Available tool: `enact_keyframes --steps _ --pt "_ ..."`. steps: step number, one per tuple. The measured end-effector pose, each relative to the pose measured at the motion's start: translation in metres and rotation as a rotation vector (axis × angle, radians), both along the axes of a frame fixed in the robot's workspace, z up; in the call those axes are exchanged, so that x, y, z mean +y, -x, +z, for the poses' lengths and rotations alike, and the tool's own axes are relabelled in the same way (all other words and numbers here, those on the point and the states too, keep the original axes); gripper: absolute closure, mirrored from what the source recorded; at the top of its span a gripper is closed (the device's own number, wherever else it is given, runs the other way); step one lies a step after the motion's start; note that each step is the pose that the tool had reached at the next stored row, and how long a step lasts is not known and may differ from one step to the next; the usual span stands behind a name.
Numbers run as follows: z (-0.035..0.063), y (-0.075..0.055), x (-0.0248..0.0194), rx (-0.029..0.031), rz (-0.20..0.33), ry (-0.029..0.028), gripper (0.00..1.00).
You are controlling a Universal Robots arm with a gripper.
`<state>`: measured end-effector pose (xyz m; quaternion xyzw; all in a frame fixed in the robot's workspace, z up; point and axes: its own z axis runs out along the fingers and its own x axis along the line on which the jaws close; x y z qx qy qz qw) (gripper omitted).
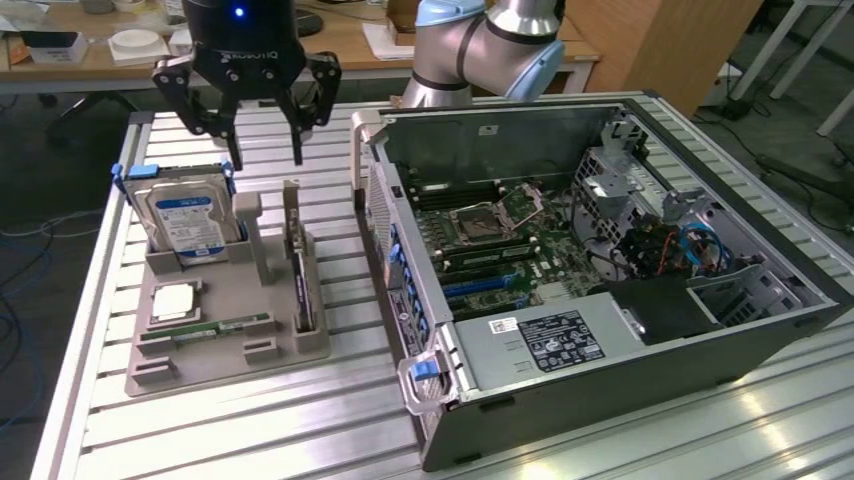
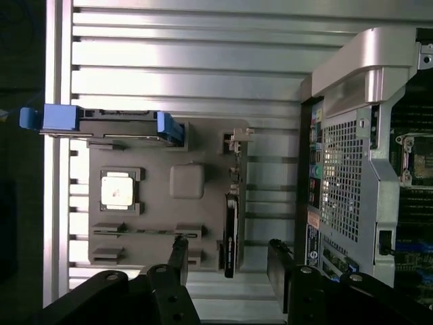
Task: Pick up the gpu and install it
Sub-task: 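Pick up the gpu and move the gpu toward the slot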
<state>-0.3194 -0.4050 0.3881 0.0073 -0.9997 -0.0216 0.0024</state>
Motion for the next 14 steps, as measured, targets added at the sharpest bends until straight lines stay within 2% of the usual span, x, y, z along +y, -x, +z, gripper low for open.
enact_keyframes --steps 8,14 --pt "-0.0029 -0.0001 -0.0029 0.0000 0.011 0.0001 0.41" --pt "-0.0043 -0.0001 -0.0034 0.0002 0.016 0.0002 0.41"
